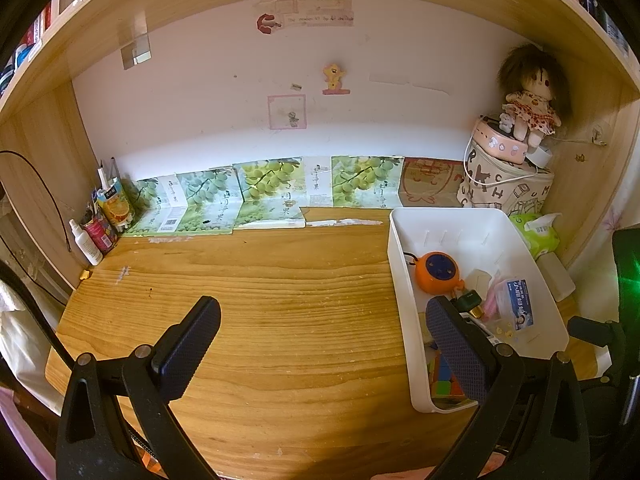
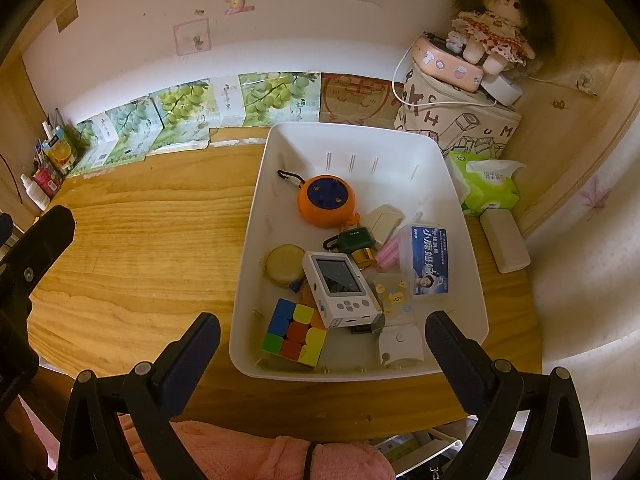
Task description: Organize rigid objects
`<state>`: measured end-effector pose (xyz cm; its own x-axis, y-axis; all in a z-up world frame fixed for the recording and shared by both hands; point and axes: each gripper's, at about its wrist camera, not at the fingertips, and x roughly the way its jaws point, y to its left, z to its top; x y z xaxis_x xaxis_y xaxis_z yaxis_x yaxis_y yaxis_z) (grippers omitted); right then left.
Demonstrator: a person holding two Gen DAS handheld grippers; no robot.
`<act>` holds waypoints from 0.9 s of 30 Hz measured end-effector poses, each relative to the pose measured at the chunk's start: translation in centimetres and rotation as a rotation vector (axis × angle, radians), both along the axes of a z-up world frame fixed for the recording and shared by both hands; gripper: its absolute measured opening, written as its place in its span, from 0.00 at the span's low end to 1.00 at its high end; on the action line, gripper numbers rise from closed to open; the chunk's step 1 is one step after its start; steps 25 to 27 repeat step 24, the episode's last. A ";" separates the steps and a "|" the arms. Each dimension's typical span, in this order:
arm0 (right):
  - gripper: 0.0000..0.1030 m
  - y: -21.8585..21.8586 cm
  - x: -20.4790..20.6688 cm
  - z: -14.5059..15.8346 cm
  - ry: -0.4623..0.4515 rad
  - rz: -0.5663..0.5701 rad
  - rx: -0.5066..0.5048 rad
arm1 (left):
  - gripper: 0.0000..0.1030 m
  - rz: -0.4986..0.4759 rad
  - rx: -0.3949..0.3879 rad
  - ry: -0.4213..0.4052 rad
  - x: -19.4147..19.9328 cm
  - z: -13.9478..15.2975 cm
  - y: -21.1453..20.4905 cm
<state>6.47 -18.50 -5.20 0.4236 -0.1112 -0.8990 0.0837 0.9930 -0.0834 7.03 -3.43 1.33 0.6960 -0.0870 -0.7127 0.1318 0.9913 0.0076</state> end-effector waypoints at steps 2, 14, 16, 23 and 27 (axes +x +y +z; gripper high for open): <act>1.00 -0.1 0.0 -0.1 0.002 0.003 -0.001 | 0.99 0.000 0.000 -0.001 0.1 0.0 0.0; 1.00 0.0 0.1 -0.1 0.003 0.008 -0.005 | 0.99 -0.004 0.000 -0.005 0.1 0.1 0.0; 1.00 0.0 0.1 -0.1 0.003 0.008 -0.005 | 0.99 -0.005 0.001 -0.007 0.1 0.1 0.0; 1.00 0.0 0.1 -0.1 0.005 0.010 -0.004 | 0.99 -0.007 0.002 -0.011 0.1 0.2 -0.1; 1.00 0.0 0.1 -0.1 0.005 0.010 -0.004 | 0.99 -0.008 0.002 -0.011 0.1 0.2 -0.1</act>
